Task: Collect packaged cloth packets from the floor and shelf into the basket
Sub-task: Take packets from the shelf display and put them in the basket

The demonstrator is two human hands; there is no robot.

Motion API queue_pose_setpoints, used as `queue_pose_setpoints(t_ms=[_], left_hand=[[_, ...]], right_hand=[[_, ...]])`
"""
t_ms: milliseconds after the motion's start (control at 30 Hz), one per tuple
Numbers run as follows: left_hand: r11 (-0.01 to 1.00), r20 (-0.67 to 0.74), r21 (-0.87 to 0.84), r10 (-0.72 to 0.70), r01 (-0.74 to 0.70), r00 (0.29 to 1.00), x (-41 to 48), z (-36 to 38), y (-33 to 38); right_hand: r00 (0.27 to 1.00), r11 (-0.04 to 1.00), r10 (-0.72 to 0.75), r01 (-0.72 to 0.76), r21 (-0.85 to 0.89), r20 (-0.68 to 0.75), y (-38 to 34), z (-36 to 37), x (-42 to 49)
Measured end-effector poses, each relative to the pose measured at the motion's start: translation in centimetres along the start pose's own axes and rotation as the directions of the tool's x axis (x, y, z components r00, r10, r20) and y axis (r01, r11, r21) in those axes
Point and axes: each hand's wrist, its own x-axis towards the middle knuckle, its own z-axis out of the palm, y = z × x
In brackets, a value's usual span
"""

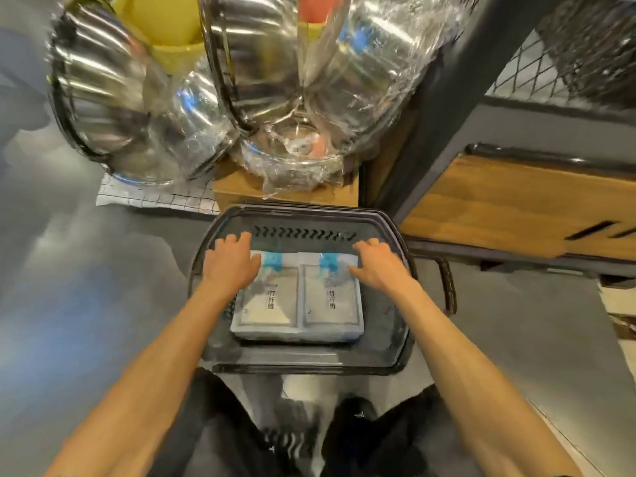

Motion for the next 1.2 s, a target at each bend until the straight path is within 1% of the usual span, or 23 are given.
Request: queue_pose_setpoints(t_ms=[133,233,300,400,533,667,767,867,967,1067,1133,1200], left_hand=[[1.0,-0.022,0.013,0.014,-0.013,1.0,4.3,7.6,-0.7],[1.0,-0.043,-0.012,0.001,-0.001,0.999,7.1,12.6,-1.6],[0.999,-0.023,-0.043,-0.024,0.023,0.999,8.5,15.1,-2.2],[0.988,0.04,-0.12,-0.091,0.096,0.995,10.4,18.4,-3.9],[0.964,0.116,-0.182,-0.173,0.192,0.978,11.4,21.0,-5.5],[0.941,0.161,-0.222,-0.223,0.256,0.961,11.7,23.0,-6.4],[0.95,0.139,-0.199,-0.216,0.241,0.967,12.0,23.4,-6.9],[0.933,0.123,-0.241,-0.242,0.266,0.962,11.8,23.0,-6.7],[0.886,0.133,-0.334,-0.292,0.321,0.947,11.5,22.9,-6.6],[0.84,0.121,-0.412,-0.333,0.352,0.935,11.3,22.5,-6.3],[0.804,0.116,-0.477,-0.344,0.355,0.932,11.0,22.1,-5.8],[0.737,0.126,-0.578,-0.343,0.35,0.931,10.8,21.6,-5.3]], right_hand=[[0.999,0.999,0.036,-0.036,0.009,0.001,2.1,6.4,4.8],[0.997,0.996,0.068,-0.066,0.066,-0.025,3.0,10.4,8.1],[0.996,0.989,0.089,-0.084,0.123,-0.032,3.2,13.0,9.6],[0.993,0.983,0.109,-0.102,0.154,-0.039,3.5,16.6,11.4],[0.989,0.975,0.146,-0.139,0.171,-0.028,3.8,18.8,12.8],[0.975,0.941,0.222,-0.22,0.257,0.021,3.9,20.9,13.4],[0.952,0.876,0.301,-0.299,0.379,0.055,4.1,21.7,13.6],[0.921,0.809,0.387,-0.359,0.466,0.039,4.0,22.3,13.5],[0.903,0.8,0.43,-0.377,0.467,-0.007,3.8,22.8,13.4],[0.888,0.779,0.459,-0.394,0.488,-0.016,3.8,22.8,13.5],[0.878,0.742,0.479,-0.406,0.533,0.003,3.8,23.0,13.4],[0.874,0.698,0.485,-0.403,0.592,0.022,3.9,23.1,13.5]])
